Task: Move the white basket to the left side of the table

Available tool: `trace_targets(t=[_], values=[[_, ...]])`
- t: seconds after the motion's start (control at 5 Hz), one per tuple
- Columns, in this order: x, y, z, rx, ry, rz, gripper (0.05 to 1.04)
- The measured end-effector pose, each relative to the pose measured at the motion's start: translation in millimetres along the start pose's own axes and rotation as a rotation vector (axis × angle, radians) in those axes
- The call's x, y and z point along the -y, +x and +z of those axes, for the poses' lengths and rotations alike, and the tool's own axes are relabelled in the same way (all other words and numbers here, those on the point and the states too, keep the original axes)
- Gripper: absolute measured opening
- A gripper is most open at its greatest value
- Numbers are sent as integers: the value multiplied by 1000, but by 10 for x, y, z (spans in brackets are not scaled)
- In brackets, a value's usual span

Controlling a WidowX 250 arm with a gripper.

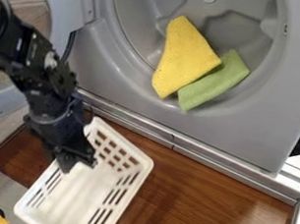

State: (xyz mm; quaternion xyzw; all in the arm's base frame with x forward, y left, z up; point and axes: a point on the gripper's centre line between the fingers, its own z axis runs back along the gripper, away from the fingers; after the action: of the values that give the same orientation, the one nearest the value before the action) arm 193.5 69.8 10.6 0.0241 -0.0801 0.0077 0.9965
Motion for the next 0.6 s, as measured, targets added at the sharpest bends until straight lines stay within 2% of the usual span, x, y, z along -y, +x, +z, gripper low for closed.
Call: trace_targets(t=[0.4,0.6], values=[[-233,527,-39,17,34,-47,101],[-292,689,-122,3,30,-69,101]])
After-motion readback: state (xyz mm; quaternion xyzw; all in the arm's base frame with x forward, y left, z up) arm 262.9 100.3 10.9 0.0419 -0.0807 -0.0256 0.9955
